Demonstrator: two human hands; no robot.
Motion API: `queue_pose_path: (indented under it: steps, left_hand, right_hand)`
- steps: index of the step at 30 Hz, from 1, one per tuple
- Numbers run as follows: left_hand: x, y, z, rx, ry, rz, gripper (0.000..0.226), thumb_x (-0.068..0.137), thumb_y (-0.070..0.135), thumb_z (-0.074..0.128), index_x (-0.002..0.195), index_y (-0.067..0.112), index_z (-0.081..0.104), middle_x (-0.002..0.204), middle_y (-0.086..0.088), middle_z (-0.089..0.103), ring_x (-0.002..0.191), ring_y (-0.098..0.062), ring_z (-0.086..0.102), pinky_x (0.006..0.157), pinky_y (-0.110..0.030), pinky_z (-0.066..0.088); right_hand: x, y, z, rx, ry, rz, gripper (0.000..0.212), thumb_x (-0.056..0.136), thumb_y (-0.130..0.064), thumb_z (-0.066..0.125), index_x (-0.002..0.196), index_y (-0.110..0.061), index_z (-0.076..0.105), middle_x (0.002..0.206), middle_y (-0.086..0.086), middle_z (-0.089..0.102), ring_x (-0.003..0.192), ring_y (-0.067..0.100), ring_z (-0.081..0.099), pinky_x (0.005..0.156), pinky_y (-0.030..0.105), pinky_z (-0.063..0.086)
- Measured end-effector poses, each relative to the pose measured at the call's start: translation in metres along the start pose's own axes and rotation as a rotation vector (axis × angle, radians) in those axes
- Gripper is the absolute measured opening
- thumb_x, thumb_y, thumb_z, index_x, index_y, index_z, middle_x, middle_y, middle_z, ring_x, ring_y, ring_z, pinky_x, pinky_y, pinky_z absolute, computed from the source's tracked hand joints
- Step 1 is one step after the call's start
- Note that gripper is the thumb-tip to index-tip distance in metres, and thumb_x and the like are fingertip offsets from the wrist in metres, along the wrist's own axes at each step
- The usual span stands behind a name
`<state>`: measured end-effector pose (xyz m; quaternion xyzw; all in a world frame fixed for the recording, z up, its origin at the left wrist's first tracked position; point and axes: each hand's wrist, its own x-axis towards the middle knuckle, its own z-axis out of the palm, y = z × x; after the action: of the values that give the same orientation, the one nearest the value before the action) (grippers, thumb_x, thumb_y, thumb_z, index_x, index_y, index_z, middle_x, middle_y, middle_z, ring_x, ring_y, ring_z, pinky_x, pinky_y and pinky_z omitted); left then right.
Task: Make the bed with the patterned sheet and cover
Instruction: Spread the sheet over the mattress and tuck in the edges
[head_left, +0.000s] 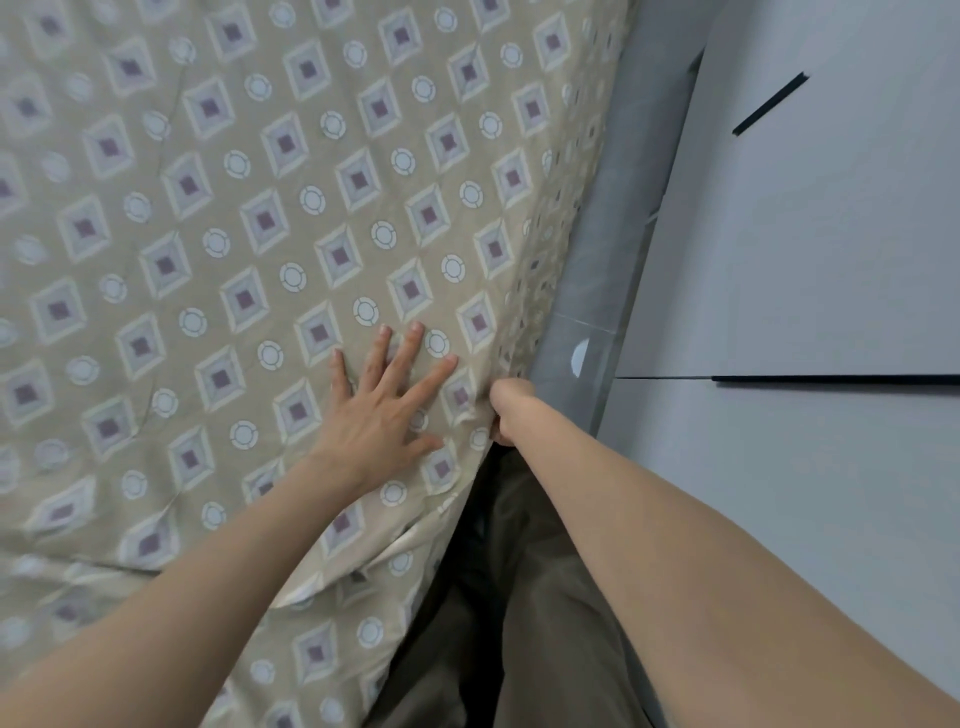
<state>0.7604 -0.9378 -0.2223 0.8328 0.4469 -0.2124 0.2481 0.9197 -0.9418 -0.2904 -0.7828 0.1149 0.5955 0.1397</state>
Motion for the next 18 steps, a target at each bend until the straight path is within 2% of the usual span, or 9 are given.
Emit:
queue_pose_path:
  steps: [3, 6, 8, 9, 11, 12, 15, 16, 18]
  left_hand:
    - [0.000, -0.003, 0.001, -0.005, -0.021, 0.019, 0.101, 0.081, 0.062, 0.055, 0.138, 0.048, -0.027, 0.143, 0.007, -0.047, 0.136, -0.027, -0.037, 0.108, -0.065, -0.013]
    - [-0.008, -0.009, 0.005, 0.029, -0.050, 0.044, 0.112, 0.076, 0.061, 0.062, 0.137, 0.049, -0.031, 0.144, 0.007, -0.047, 0.135, -0.028, -0.038, 0.106, -0.065, -0.015]
    - [-0.015, -0.012, 0.005, 0.082, -0.078, 0.054, 0.113, 0.077, 0.058, 0.063, 0.135, 0.049, -0.033, 0.145, 0.006, -0.045, 0.136, -0.028, -0.036, 0.108, -0.065, -0.013]
    - [-0.020, -0.013, 0.003, 0.095, -0.093, 0.053, 0.111, 0.079, 0.055, 0.063, 0.136, 0.049, -0.032, 0.147, 0.006, -0.043, 0.137, -0.027, -0.034, 0.110, -0.064, -0.011]
    - [-0.025, -0.015, 0.000, 0.079, -0.103, 0.044, 0.102, 0.085, 0.045, 0.061, 0.140, 0.048, -0.024, 0.150, 0.007, -0.036, 0.141, -0.025, -0.028, 0.113, -0.061, -0.006]
    - [-0.028, -0.015, -0.004, 0.060, -0.098, 0.034, 0.094, 0.089, 0.037, 0.058, 0.144, 0.046, -0.017, 0.153, 0.007, -0.030, 0.144, -0.024, -0.023, 0.116, -0.057, -0.002]
    - [-0.038, -0.014, -0.020, -0.080, -0.081, -0.027, 0.070, 0.095, 0.012, 0.045, 0.149, 0.039, 0.010, 0.159, 0.007, -0.004, 0.147, -0.020, 0.007, 0.117, -0.046, 0.015]
    - [-0.043, -0.015, -0.027, -0.157, -0.074, -0.078, 0.065, 0.095, 0.009, 0.042, 0.149, 0.036, 0.017, 0.159, 0.006, 0.003, 0.145, -0.020, 0.016, 0.116, -0.045, 0.019]
    - [-0.058, -0.018, -0.040, -0.310, -0.081, -0.194, 0.058, 0.097, 0.010, 0.041, 0.149, 0.029, 0.023, 0.159, 0.004, 0.011, 0.142, -0.023, 0.024, 0.113, -0.043, 0.026]
  right_hand:
    - [-0.002, -0.004, 0.002, -0.025, -0.030, 0.042, 0.026, 0.094, -0.021, 0.048, 0.113, -0.010, 0.061, 0.108, 0.008, 0.067, 0.091, 0.024, 0.065, 0.065, 0.032, 0.054]
    - [-0.014, -0.010, 0.003, -0.020, -0.145, 0.056, 0.019, 0.095, -0.021, 0.051, 0.090, -0.006, 0.061, 0.081, 0.007, 0.068, 0.057, 0.018, 0.065, 0.050, 0.027, 0.052]
    - [-0.022, -0.013, 0.004, 0.026, -0.209, 0.033, 0.017, 0.097, -0.017, 0.050, 0.081, -0.010, 0.055, 0.083, 0.008, 0.064, 0.033, 0.014, 0.058, 0.039, 0.024, 0.050]
    - [-0.027, -0.011, 0.003, 0.083, -0.215, 0.034, 0.016, 0.097, -0.014, 0.049, 0.084, -0.010, 0.056, 0.088, 0.008, 0.062, 0.030, 0.013, 0.056, 0.035, 0.024, 0.049]
    - [-0.039, -0.007, -0.003, 0.237, -0.179, 0.048, 0.016, 0.098, -0.011, 0.045, 0.098, -0.006, 0.060, 0.083, 0.010, 0.061, 0.037, 0.018, 0.061, 0.031, 0.024, 0.046]
    - [-0.047, -0.007, -0.008, 0.236, -0.164, 0.016, 0.018, 0.098, -0.009, 0.043, 0.103, -0.005, 0.060, 0.082, 0.009, 0.061, 0.046, 0.020, 0.063, 0.034, 0.024, 0.048]
    - [-0.074, -0.010, -0.021, -0.054, -0.048, -0.192, 0.032, 0.096, -0.005, 0.038, 0.124, -0.008, 0.054, 0.103, 0.006, 0.057, 0.085, 0.022, 0.059, 0.063, 0.028, 0.056]
    - [-0.085, -0.015, -0.024, -0.156, -0.009, -0.278, 0.035, 0.096, -0.006, 0.037, 0.128, -0.009, 0.052, 0.110, 0.005, 0.057, 0.087, 0.021, 0.057, 0.068, 0.028, 0.054]
    - [-0.111, -0.024, -0.025, -0.282, 0.026, -0.388, 0.033, 0.097, -0.008, 0.035, 0.121, -0.009, 0.057, 0.108, 0.004, 0.060, 0.075, 0.015, 0.054, 0.061, 0.023, 0.047]
